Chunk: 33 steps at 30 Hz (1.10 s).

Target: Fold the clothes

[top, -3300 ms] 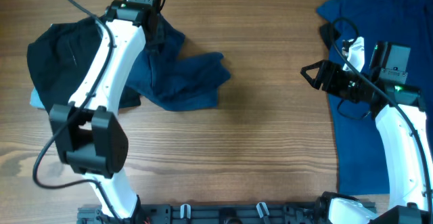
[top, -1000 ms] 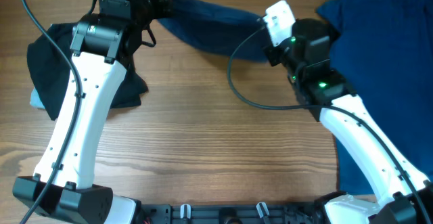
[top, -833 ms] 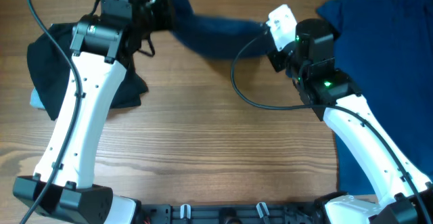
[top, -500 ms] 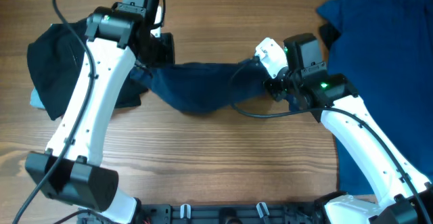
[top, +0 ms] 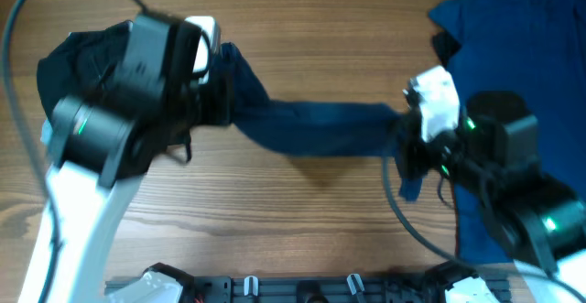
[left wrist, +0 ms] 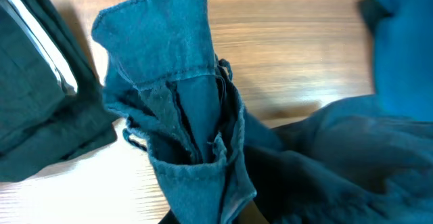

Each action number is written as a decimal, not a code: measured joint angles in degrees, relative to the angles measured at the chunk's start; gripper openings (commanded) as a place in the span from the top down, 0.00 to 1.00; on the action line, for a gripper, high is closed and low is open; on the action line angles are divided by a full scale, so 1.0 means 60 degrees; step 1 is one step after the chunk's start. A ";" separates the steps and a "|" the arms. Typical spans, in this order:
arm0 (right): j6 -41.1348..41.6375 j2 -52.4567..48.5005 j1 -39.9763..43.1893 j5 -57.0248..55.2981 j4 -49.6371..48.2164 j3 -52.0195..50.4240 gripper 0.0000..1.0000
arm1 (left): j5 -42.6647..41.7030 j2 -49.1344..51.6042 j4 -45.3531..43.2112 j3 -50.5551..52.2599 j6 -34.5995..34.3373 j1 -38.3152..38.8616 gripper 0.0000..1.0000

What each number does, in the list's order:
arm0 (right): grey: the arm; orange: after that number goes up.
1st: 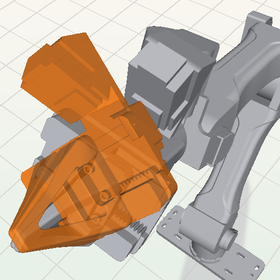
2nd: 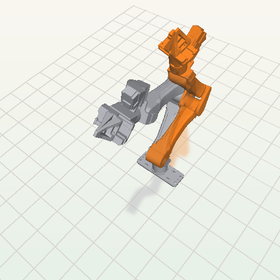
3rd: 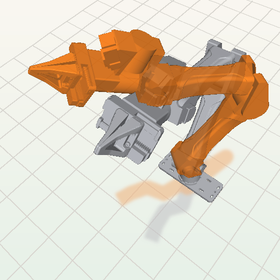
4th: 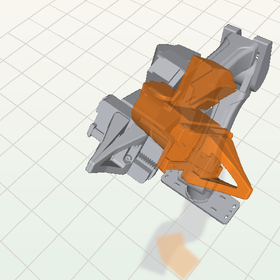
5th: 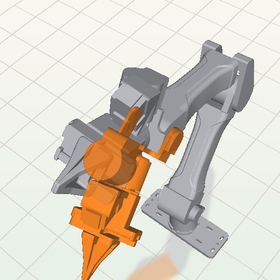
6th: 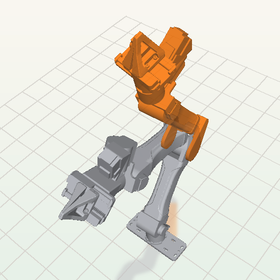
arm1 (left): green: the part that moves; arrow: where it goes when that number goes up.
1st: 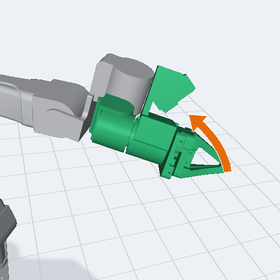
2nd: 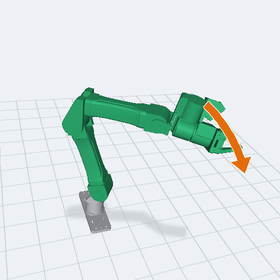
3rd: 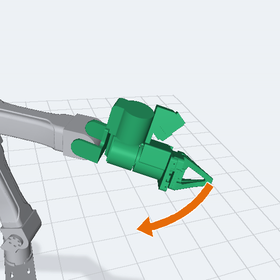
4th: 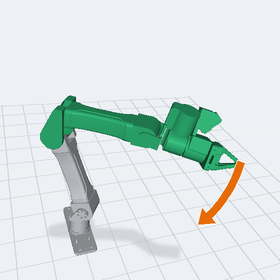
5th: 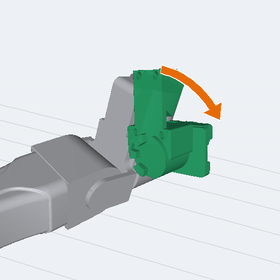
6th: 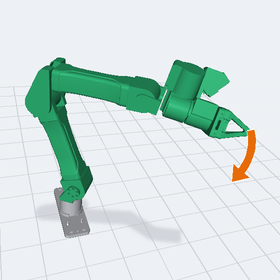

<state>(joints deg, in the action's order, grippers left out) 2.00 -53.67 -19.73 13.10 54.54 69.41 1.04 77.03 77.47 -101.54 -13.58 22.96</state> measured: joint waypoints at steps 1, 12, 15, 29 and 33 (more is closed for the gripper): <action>0.0299 0.0211 0.0000 0.0357 0.0408 0.0047 0.96 | 0.0098 -0.0321 0.0131 -0.0004 -0.0007 0.0178 0.96; 0.1235 -0.3428 0.0069 0.1756 0.0164 0.0160 0.96 | 0.1257 0.1778 -0.0222 -0.0044 -0.0324 -0.0914 0.96; 0.1133 -0.6269 0.0277 0.1526 -0.1504 0.0171 0.96 | 0.1552 0.4404 -0.2197 -0.0044 -0.0244 -0.1366 0.81; -0.0178 -0.8539 0.3406 0.1242 -0.1942 0.0164 0.51 | 0.1683 0.7479 -0.4302 -0.0412 -0.0073 -0.1938 0.02; -0.0226 -0.7945 0.3253 0.2616 -0.0721 0.0164 0.88 | 0.1603 0.6062 -0.3049 -0.0576 -0.0051 -0.2291 0.47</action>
<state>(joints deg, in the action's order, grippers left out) 0.64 -101.34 -0.21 28.80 50.22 70.39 10.66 113.40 59.18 -104.99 -13.89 9.21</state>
